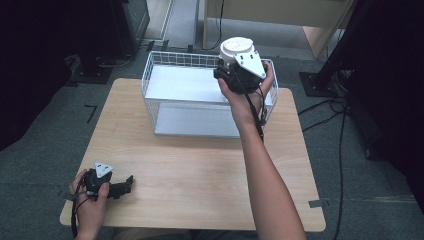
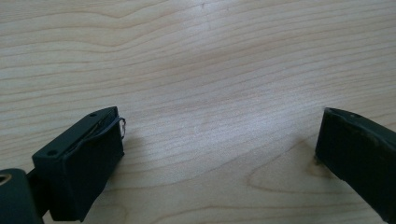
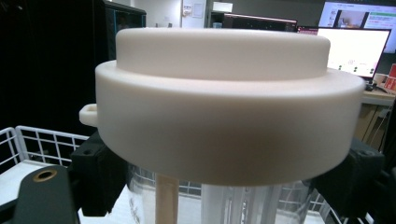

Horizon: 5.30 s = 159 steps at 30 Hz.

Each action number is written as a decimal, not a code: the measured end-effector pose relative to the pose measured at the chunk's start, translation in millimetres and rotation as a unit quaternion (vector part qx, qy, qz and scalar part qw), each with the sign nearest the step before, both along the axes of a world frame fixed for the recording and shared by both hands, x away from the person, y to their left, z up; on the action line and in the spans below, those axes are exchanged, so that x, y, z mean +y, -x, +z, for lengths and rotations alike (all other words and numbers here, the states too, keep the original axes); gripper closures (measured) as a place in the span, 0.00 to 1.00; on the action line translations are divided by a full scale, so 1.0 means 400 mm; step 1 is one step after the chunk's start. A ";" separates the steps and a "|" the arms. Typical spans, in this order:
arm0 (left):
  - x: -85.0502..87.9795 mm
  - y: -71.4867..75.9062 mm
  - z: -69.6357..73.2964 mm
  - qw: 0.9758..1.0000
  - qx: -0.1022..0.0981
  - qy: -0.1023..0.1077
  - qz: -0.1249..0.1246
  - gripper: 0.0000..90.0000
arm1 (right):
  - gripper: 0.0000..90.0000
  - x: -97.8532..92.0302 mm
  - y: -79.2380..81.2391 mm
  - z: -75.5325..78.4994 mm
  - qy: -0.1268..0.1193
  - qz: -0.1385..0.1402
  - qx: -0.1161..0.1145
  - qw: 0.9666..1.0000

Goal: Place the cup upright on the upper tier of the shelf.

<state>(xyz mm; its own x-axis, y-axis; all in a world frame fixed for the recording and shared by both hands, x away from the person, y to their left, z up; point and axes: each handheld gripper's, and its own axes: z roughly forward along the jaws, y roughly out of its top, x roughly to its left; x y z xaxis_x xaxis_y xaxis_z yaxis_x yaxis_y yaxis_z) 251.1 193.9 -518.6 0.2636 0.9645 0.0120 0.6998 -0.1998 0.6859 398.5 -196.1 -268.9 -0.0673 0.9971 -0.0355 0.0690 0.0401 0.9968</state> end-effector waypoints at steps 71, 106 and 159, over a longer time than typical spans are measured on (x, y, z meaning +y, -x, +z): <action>0.000 0.000 0.000 1.000 0.001 -0.001 -0.001 0.01 | 0.02 -0.065 0.072 -0.099 -0.040 0.076 0.014 0.996; 0.000 0.000 0.000 1.000 0.000 0.000 0.000 0.01 | 0.01 -0.203 0.285 -0.303 -0.029 0.065 0.038 0.997; 0.000 0.000 0.000 1.000 0.001 0.000 0.000 0.01 | 0.01 -0.520 0.496 -0.590 -0.029 -0.059 0.164 0.984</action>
